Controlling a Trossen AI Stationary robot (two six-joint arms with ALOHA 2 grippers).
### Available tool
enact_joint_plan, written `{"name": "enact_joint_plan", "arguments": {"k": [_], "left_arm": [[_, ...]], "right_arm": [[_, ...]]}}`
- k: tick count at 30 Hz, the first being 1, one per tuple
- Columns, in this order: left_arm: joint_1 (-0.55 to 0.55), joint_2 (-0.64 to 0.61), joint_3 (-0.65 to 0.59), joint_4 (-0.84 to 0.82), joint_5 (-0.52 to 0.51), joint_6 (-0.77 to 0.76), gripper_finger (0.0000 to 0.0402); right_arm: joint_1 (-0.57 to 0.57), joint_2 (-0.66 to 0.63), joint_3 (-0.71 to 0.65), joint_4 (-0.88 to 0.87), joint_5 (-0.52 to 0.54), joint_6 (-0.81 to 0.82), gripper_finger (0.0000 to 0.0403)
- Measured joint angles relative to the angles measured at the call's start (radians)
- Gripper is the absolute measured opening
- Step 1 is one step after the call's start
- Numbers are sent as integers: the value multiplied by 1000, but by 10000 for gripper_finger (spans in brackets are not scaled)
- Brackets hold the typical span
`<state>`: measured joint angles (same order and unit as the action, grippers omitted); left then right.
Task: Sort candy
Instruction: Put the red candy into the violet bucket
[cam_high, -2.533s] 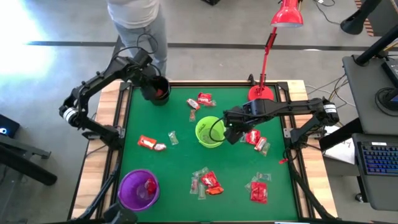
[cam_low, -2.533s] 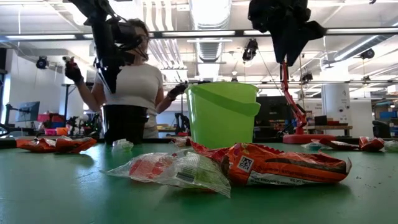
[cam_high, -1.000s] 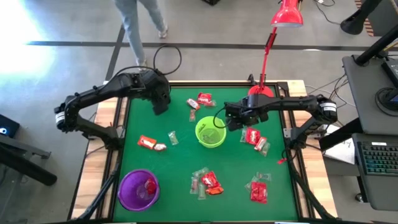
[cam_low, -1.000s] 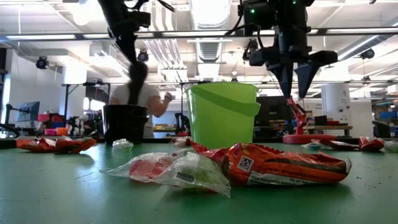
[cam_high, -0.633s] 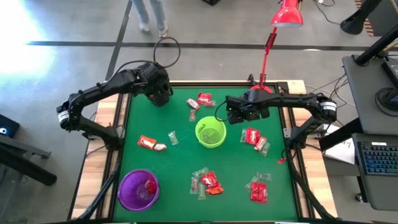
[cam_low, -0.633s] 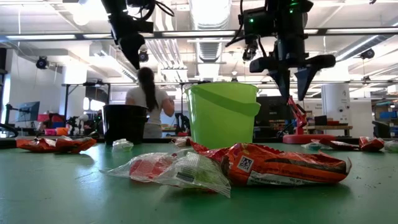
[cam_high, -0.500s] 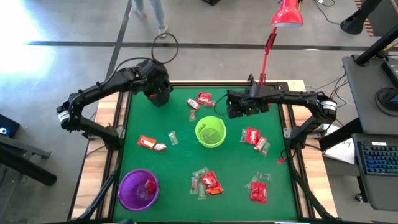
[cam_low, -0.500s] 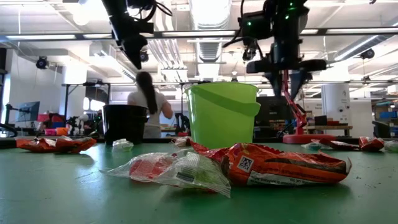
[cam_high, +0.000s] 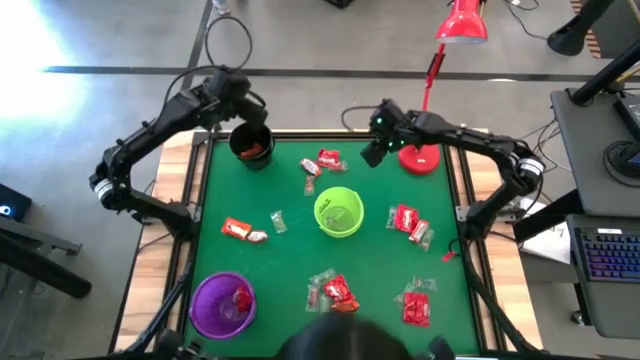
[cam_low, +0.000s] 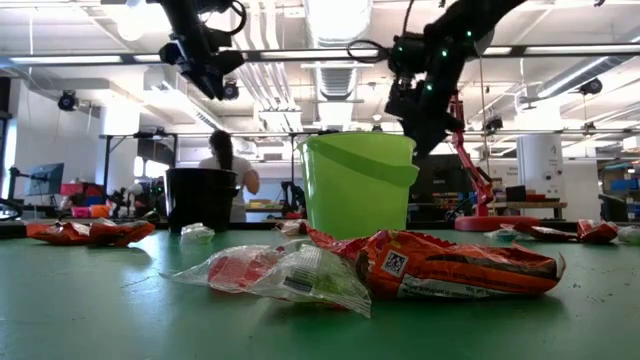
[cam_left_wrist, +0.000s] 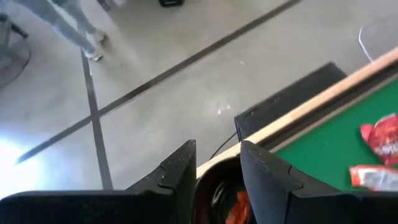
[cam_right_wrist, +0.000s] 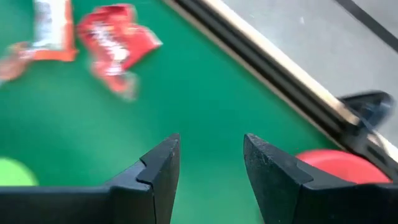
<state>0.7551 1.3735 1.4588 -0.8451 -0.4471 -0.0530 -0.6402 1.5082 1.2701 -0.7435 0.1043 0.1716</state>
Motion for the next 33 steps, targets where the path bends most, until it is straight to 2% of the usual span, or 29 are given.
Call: {"name": "enact_joint_plan", "arguments": {"k": [6, 11, 14, 18, 26, 33], "left_arm": [[9, 0, 14, 47, 0, -17, 109], [7, 0, 14, 16, 24, 7, 109], [6, 0, 20, -4, 83, 36, 109], [5, 0, 20, -24, 198, 68, 109], [5, 0, 19, -104, 204, 166, 109], [-4, 0, -1, -237, 216, 191, 109]], "right_arm": [[-74, 0, 0, 19, -59, 10, 169], [-67, 0, 0, 22, -133, 19, 169], [-48, 0, 0, 9, -177, 63, 169], [-31, -1, 0, -110, -250, 220, 169], [36, -1, -6, -474, -252, 513, 169], [156, -1, -41, -515, -244, 631, 169]]}}
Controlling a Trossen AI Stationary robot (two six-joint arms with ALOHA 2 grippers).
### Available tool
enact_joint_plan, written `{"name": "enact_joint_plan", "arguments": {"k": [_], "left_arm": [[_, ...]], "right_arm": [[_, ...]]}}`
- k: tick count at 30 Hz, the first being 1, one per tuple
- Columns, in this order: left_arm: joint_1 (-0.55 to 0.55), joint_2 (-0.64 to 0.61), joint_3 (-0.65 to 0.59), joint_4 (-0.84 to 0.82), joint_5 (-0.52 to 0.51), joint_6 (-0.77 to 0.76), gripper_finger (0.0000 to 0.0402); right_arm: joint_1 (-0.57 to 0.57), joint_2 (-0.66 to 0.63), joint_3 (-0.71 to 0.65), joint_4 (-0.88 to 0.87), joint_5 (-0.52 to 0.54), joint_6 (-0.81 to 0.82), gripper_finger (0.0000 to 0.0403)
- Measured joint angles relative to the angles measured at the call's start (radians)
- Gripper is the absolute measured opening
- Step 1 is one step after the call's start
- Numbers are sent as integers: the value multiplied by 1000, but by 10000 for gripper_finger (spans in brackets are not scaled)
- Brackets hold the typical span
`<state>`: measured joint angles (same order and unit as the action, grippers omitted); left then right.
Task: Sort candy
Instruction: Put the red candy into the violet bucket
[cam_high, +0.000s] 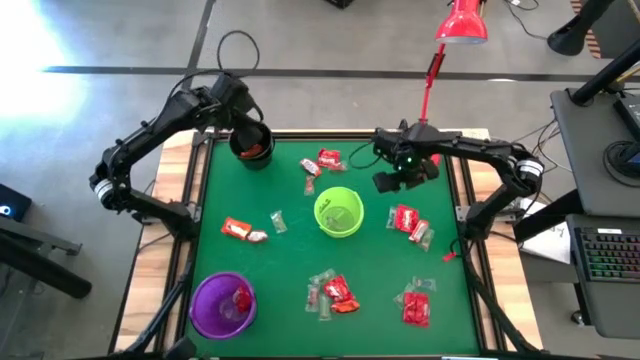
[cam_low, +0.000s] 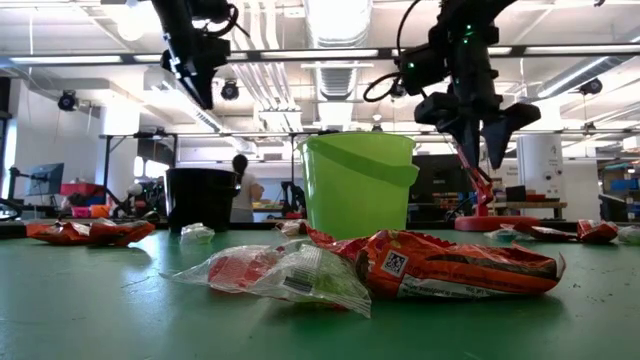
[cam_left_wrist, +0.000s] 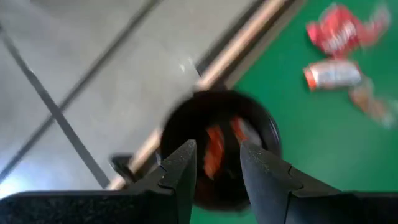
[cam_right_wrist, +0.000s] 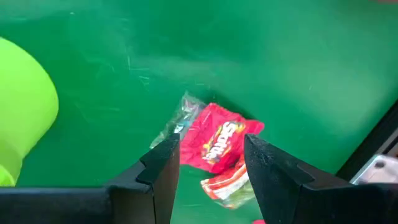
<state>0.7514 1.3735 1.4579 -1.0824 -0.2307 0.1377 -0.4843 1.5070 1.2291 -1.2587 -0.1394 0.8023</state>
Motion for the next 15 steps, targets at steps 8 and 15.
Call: {"name": "enact_joint_plan", "arguments": {"k": [8, 15], "left_arm": [[-53, -2, -75, -53, 93, -34, 109], [-110, -8, -167, -38, 119, -48, 109]], "right_arm": [[119, 0, -24, 0, 100, 157, 169], [161, 0, -96, 19, 113, 225, 169]]}}
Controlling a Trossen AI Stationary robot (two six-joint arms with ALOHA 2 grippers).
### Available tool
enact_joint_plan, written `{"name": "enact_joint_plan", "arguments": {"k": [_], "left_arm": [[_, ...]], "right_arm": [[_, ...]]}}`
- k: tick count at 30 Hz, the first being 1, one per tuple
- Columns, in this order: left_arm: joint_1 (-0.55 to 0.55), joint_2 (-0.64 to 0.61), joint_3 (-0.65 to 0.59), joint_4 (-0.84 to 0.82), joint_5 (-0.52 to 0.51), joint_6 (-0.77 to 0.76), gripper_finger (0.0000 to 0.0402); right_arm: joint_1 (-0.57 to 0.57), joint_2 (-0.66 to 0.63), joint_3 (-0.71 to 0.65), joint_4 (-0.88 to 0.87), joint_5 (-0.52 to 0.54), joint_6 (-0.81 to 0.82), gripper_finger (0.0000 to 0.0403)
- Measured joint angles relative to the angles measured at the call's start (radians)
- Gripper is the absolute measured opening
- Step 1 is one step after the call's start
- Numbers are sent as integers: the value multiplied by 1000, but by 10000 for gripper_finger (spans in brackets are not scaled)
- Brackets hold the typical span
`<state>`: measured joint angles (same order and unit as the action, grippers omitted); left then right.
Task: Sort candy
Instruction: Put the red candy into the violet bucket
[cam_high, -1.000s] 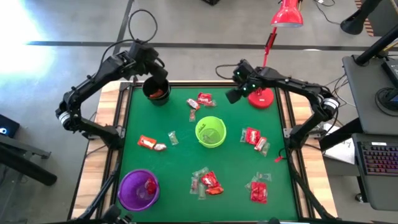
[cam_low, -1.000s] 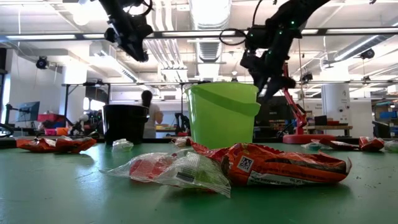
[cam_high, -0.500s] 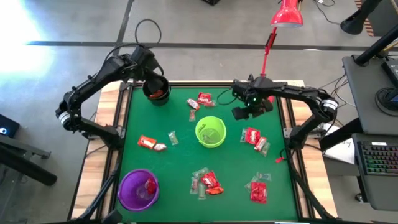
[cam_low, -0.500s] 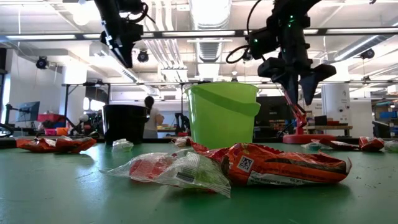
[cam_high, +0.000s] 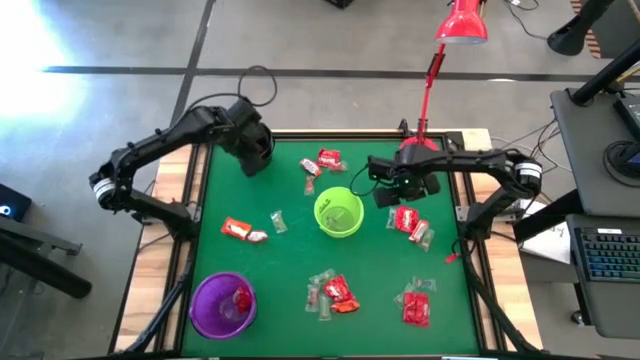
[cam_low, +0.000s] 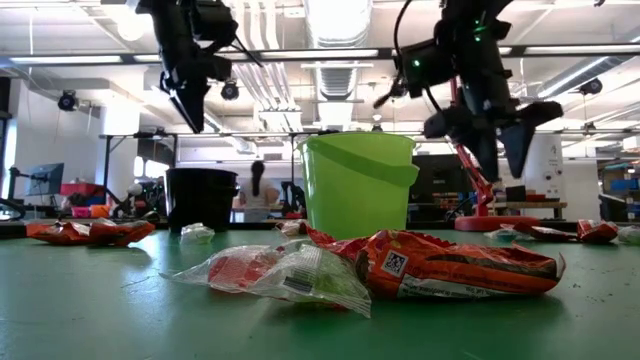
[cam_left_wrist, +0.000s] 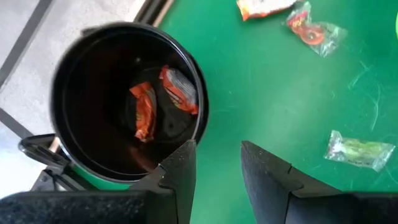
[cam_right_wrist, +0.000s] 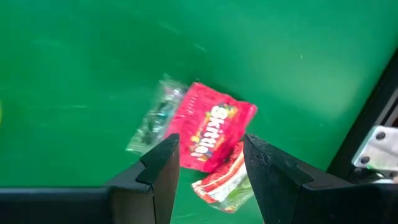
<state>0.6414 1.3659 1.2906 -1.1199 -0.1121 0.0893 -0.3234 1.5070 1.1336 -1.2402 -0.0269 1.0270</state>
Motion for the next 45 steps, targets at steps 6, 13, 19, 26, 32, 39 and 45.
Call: {"name": "enact_joint_plan", "arguments": {"k": [6, 13, 19, 26, 32, 39, 45], "left_arm": [[-13, -2, -1, 33, 0, -1, 109], [-13, -5, 21, 116, -1, 4, 109], [-13, -5, 21, 124, -1, 6, 109], [-13, -8, 21, 113, -1, 6, 109], [-13, -11, 21, 113, -1, 7, 109], [-13, -11, 21, 111, -1, 7, 109], [-13, -11, 21, 111, -1, 7, 109]], "right_arm": [[3, 0, -70, 107, -31, 21, 169], [6, 0, -135, 153, -37, 52, 169], [24, 0, -195, 167, -82, 77, 169], [31, -1, -251, 220, -89, 79, 169], [31, -4, -329, 346, -149, 76, 169], [29, -3, -373, 389, -116, 62, 166], [29, -2, -391, 413, -56, 66, 118]]}}
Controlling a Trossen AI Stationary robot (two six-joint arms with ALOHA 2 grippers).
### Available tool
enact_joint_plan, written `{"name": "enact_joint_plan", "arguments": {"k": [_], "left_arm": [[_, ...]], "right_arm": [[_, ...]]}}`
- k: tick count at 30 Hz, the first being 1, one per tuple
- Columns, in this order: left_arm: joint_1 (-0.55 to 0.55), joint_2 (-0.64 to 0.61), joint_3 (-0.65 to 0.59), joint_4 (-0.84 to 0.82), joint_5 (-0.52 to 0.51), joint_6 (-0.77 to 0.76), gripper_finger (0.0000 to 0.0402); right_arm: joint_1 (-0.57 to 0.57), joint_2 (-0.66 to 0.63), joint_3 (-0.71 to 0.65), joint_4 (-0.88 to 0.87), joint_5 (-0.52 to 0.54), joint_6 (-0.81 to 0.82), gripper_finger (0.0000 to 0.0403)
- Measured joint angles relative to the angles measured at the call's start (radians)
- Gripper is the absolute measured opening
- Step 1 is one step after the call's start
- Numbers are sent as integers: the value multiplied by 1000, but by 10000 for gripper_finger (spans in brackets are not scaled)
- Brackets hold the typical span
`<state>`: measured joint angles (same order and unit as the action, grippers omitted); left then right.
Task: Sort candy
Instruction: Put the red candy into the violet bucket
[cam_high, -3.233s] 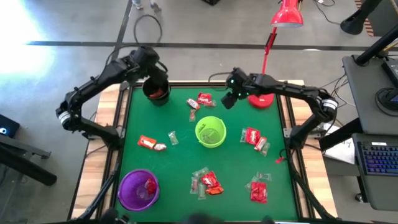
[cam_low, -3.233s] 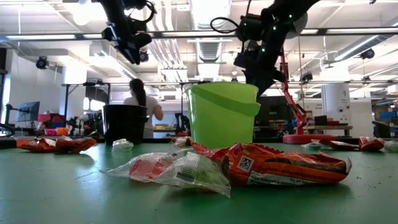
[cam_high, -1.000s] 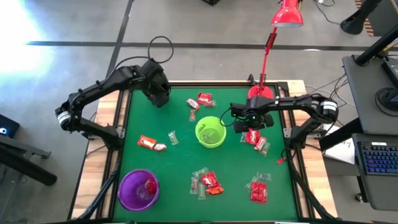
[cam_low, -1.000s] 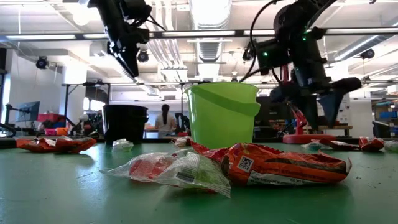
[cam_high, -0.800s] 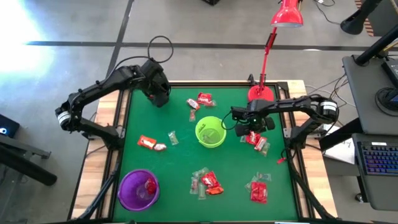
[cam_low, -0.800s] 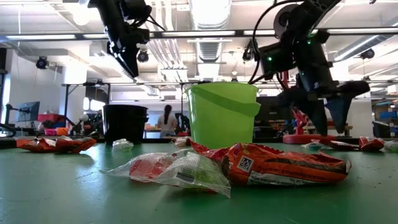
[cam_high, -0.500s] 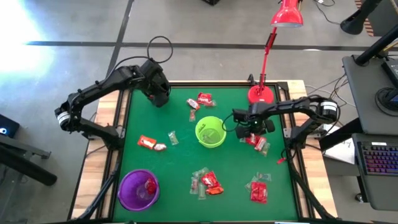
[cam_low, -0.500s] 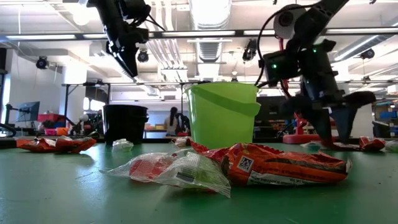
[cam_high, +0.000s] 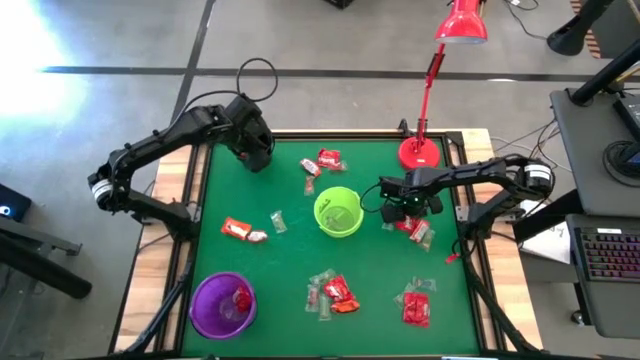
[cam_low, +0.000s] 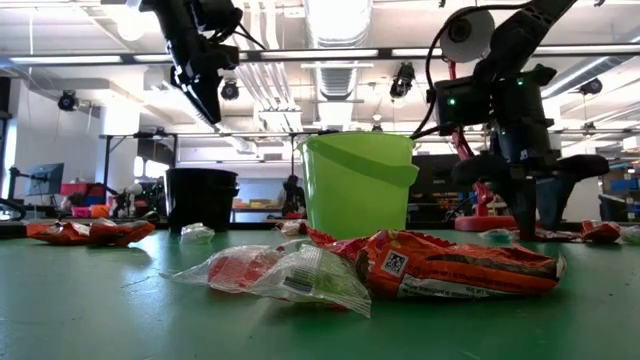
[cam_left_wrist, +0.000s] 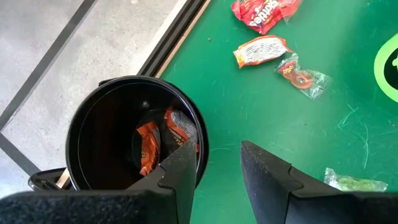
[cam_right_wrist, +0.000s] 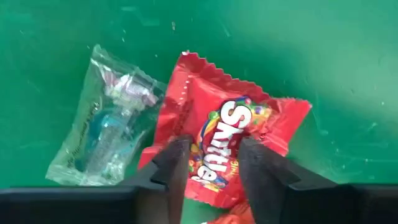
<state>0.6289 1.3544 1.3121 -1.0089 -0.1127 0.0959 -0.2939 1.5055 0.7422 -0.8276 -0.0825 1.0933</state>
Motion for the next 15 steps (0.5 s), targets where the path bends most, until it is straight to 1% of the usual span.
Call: {"name": "enact_joint_plan", "arguments": {"k": [4, 8, 15], "left_arm": [[0, 0, 0, 0, 0, 0, 109], [0, 0, 0, -3, 0, 0, 109], [0, 0, 0, -3, 0, 26, 109]], "right_arm": [[0, 1, -18, 32, 31, 8, 66], [0, 1, -15, 33, 32, 7, 20], [-1, 1, 4, 22, 29, -5, 10]]}}
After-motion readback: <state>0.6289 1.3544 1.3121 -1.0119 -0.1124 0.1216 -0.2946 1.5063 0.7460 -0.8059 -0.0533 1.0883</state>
